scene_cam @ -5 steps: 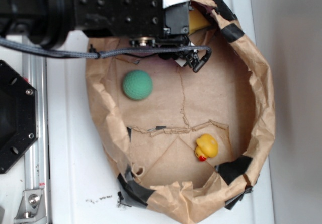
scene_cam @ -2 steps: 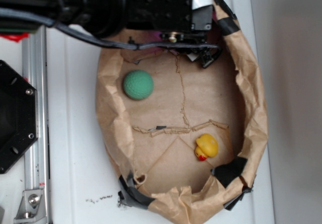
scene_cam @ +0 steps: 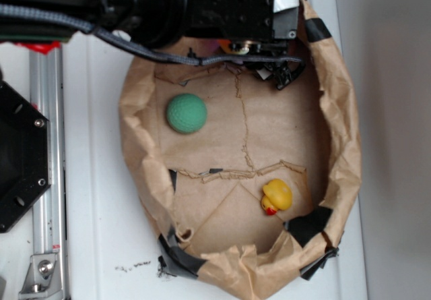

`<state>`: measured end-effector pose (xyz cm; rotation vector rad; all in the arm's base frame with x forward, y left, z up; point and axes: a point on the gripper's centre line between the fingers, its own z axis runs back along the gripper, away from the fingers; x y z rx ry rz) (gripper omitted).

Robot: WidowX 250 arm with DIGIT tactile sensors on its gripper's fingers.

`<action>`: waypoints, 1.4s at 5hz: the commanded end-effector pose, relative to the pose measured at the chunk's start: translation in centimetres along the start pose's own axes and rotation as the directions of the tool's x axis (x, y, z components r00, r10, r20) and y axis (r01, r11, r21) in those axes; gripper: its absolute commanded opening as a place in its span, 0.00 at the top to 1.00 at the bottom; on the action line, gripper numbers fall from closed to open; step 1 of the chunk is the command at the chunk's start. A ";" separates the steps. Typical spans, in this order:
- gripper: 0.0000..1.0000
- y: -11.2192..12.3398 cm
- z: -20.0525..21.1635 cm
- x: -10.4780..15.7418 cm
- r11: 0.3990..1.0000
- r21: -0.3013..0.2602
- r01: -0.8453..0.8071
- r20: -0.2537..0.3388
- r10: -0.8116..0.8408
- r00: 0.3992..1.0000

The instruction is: Grab the green sponge.

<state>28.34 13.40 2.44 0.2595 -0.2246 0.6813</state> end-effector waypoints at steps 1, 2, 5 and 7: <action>1.00 -0.2 3.4 0.0 0.990 -0.103 0.099 -0.024 -0.102 0.995; 1.00 -2.3 7.7 -1.7 0.953 -0.226 0.200 -0.038 -0.214 0.976; 1.00 -7.2 17.8 -3.8 0.750 -0.237 0.618 -0.007 -0.637 0.771; 1.00 -5.7 17.4 -3.4 0.789 -0.231 0.569 -0.022 -0.589 0.808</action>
